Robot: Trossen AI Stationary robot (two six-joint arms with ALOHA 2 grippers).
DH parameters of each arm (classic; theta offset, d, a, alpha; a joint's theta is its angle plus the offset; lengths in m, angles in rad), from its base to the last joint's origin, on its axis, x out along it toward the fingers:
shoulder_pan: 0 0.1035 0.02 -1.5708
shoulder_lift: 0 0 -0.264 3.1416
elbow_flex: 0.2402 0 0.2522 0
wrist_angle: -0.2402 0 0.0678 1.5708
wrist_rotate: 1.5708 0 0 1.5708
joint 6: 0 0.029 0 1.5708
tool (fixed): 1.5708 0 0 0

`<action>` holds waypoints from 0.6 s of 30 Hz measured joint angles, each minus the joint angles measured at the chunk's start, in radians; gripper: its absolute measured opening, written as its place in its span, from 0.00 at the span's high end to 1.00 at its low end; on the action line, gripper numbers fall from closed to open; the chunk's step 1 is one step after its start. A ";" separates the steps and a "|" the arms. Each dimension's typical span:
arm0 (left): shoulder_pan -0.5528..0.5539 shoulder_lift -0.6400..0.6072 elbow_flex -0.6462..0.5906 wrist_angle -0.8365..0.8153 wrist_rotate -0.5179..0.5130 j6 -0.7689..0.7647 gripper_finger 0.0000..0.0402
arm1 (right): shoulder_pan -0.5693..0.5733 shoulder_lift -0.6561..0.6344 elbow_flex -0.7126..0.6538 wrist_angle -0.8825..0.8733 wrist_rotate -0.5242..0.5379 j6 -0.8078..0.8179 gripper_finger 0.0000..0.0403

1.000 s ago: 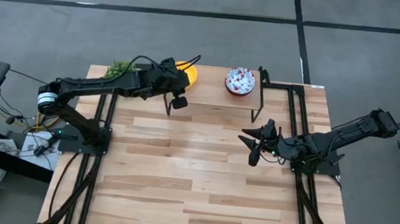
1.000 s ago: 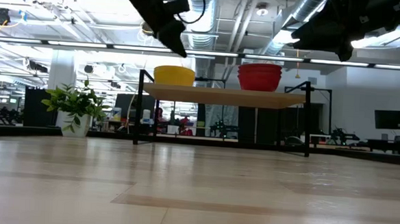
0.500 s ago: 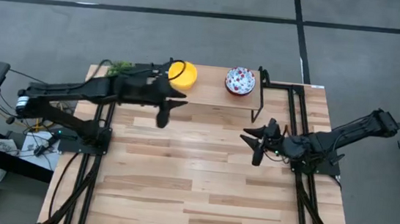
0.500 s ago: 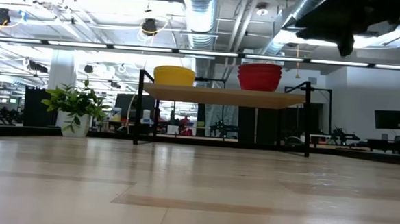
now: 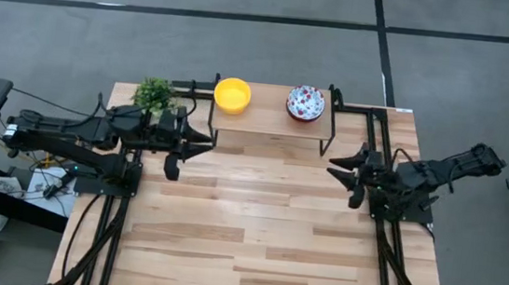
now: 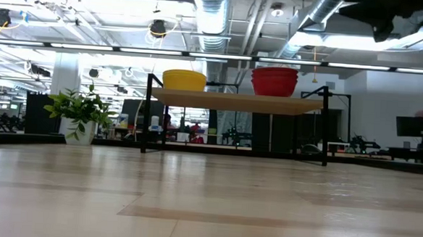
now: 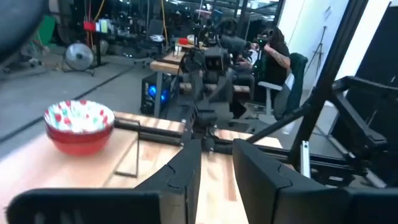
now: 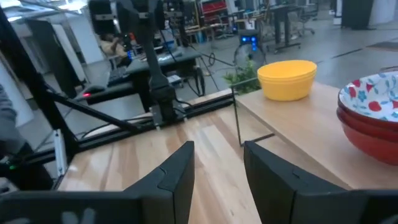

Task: Pick & Place Mini bowls
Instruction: Return to Home Position

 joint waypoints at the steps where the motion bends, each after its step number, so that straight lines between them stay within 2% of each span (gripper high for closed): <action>1: -0.001 -0.014 -0.030 0.018 0.000 -0.014 0.77 | 0.001 -0.024 0.000 -0.026 -0.004 0.001 0.68; 10: -0.001 -0.120 -0.263 0.209 -0.004 -0.086 0.77 | 0.001 -0.202 0.000 -0.201 -0.022 0.007 0.68; 18: -0.001 -0.218 -0.426 0.245 -0.048 -0.162 0.77 | 0.001 -0.300 -0.035 -0.256 -0.022 0.007 0.68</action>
